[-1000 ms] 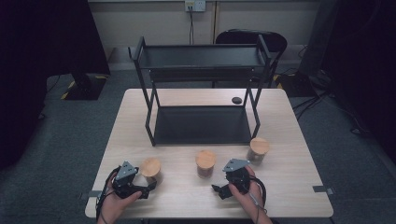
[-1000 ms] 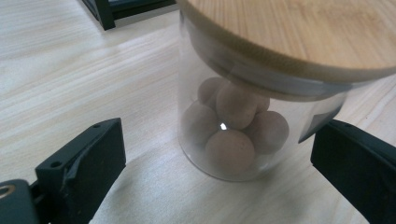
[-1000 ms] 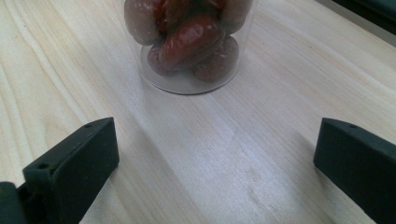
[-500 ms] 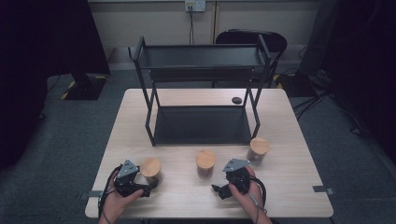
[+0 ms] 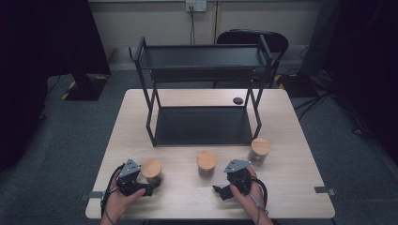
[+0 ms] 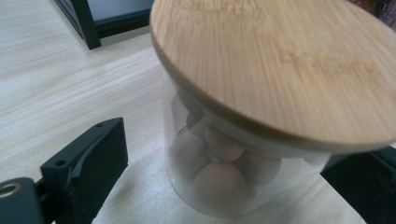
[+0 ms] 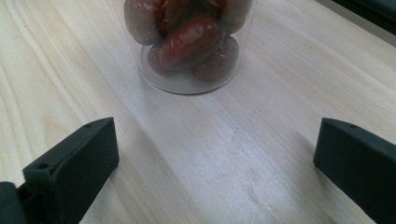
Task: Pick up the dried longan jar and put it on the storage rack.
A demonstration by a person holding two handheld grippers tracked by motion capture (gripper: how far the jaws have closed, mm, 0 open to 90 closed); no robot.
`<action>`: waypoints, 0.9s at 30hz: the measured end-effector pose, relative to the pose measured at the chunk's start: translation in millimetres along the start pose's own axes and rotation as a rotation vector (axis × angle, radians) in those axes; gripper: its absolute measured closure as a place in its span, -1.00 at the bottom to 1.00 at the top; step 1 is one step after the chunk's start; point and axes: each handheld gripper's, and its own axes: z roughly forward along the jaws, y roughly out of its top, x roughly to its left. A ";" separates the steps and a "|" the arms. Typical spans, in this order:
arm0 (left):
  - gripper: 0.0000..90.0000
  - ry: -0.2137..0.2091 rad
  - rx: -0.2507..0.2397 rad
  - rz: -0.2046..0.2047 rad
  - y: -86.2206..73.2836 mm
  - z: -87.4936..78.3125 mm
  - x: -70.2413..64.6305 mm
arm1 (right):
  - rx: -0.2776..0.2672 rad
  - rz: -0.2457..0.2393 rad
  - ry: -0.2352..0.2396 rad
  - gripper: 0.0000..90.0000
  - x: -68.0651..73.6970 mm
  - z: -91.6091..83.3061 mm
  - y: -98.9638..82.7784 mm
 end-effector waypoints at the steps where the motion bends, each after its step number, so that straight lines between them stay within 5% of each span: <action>1: -0.89 0.000 -0.002 0.001 0.4 0.2 0.0 | 0.000 0.000 0.000 -1.00 0.0 0.0 0.0; 27: -0.52 -0.018 -0.033 0.047 10.0 9.2 -6.4 | 0.000 0.000 0.000 -1.00 0.0 0.0 0.0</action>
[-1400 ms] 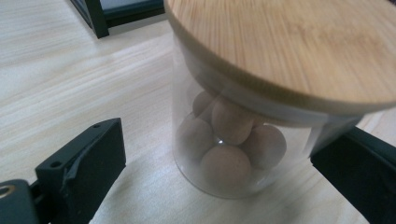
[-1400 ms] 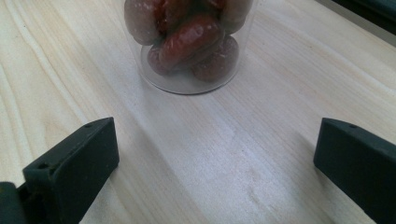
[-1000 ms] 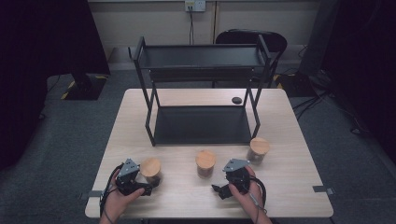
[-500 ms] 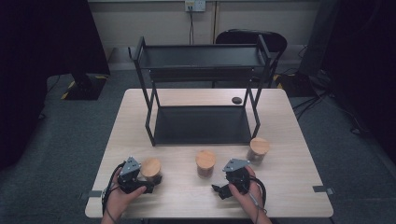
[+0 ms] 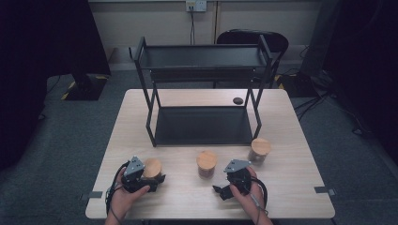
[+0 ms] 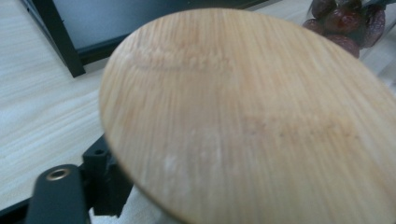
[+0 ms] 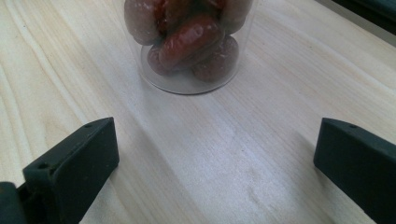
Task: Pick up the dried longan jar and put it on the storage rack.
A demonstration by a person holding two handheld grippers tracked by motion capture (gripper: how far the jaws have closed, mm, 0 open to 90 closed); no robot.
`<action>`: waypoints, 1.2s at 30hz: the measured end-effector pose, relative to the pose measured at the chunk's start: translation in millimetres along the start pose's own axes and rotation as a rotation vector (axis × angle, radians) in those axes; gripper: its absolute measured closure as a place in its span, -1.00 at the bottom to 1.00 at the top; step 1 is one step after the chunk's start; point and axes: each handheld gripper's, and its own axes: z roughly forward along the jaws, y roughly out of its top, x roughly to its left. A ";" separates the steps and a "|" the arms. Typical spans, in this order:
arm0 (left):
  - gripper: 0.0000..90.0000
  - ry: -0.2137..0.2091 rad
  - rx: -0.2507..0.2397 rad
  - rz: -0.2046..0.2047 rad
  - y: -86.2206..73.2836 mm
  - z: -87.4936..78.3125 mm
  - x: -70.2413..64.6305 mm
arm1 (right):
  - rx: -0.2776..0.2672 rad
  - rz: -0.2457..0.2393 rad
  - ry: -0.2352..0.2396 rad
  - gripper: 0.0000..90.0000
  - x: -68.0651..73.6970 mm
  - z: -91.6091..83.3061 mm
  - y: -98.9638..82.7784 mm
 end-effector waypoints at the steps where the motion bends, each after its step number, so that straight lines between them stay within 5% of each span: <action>1: -0.51 0.001 -0.003 -0.001 0.4 0.0 -0.2 | 0.000 0.000 0.000 -1.00 0.0 0.0 0.0; 18: -0.45 0.027 0.018 0.034 3.8 -0.1 -2.8 | 0.000 0.000 0.000 -1.00 0.0 0.0 0.0; 36: -0.44 0.034 0.021 0.013 6.6 0.8 -1.2 | 0.000 0.000 0.000 -1.00 0.0 0.0 0.0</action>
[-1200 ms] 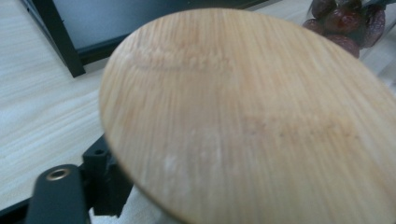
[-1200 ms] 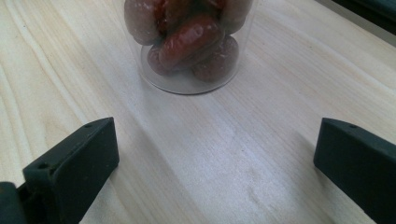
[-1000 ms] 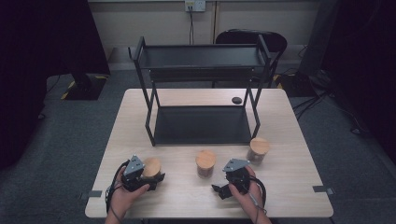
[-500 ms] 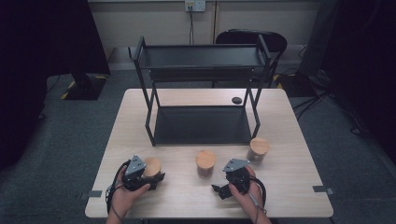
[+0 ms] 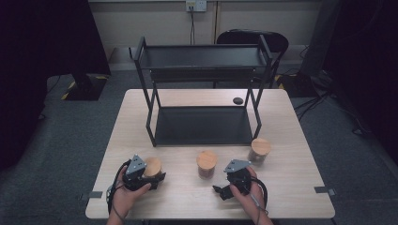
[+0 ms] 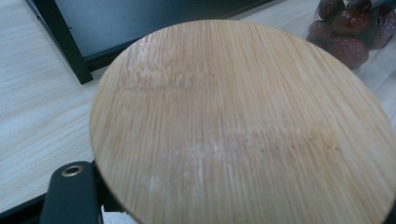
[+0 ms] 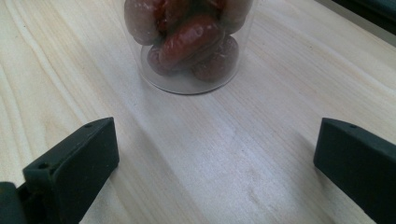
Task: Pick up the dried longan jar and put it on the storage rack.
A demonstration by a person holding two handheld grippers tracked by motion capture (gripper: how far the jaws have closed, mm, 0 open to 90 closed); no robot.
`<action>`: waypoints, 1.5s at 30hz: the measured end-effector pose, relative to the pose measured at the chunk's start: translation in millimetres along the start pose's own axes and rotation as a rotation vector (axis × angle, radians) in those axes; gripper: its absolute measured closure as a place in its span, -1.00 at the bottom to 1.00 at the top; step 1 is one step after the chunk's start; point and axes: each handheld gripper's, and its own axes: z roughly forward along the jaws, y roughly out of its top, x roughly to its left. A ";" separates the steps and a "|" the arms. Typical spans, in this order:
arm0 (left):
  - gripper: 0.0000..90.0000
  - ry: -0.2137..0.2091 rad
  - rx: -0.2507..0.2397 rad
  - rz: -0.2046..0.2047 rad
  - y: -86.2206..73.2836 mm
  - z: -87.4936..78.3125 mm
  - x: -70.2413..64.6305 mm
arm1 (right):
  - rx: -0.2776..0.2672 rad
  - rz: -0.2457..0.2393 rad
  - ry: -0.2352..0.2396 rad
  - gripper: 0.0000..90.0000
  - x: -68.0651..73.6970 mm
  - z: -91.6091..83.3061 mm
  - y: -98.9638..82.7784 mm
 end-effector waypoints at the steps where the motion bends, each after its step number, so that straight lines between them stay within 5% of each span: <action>1: -0.44 0.001 0.000 -0.001 0.2 0.1 0.1 | 0.000 0.000 0.000 -1.00 0.0 0.0 0.0; 45: -0.43 0.012 -0.004 0.020 44.6 25.6 0.4 | 0.000 0.001 -0.001 -1.00 0.0 0.0 -0.1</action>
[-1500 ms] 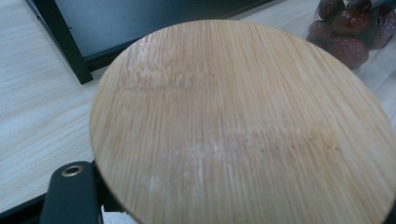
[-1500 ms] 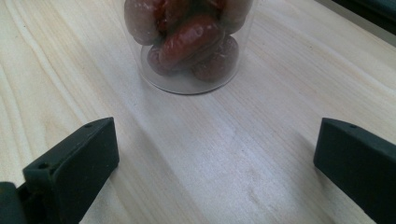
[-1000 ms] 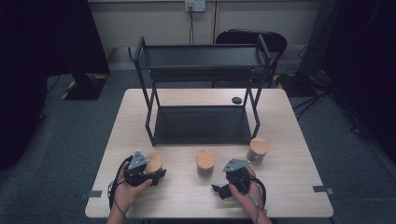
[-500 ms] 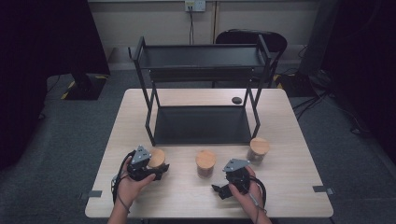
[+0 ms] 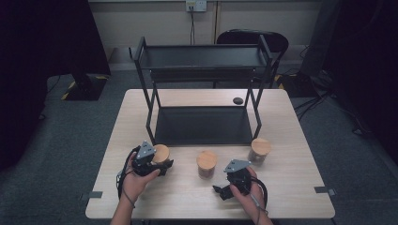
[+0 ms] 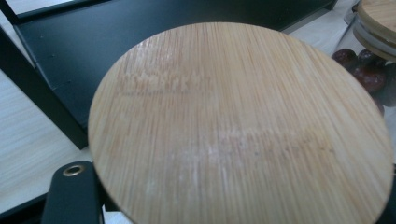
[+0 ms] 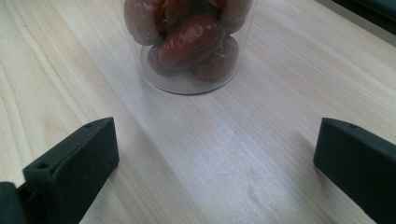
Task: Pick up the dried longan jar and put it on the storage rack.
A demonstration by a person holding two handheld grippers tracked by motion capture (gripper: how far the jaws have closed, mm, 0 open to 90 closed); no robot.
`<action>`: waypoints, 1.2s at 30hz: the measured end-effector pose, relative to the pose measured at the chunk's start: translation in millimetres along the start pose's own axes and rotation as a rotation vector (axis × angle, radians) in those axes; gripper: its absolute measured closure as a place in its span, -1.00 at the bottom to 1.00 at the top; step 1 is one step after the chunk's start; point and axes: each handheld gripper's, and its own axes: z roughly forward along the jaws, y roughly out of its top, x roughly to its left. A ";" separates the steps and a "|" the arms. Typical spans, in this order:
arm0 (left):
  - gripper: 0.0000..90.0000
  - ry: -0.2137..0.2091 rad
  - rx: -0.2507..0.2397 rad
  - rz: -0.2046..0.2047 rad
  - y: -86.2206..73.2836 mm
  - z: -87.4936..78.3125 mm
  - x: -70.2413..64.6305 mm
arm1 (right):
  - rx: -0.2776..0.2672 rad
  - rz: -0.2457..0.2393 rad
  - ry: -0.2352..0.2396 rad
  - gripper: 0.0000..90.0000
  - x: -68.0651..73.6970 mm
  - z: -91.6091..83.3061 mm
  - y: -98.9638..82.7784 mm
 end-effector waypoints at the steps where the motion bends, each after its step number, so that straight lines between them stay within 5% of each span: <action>1: -0.43 0.000 0.000 0.002 0.9 1.3 -0.2 | 0.000 0.000 0.000 -1.00 0.0 0.0 0.0; 36: -0.42 0.016 0.005 0.010 32.4 30.3 1.7 | 0.000 0.000 0.000 -1.00 0.0 0.0 0.0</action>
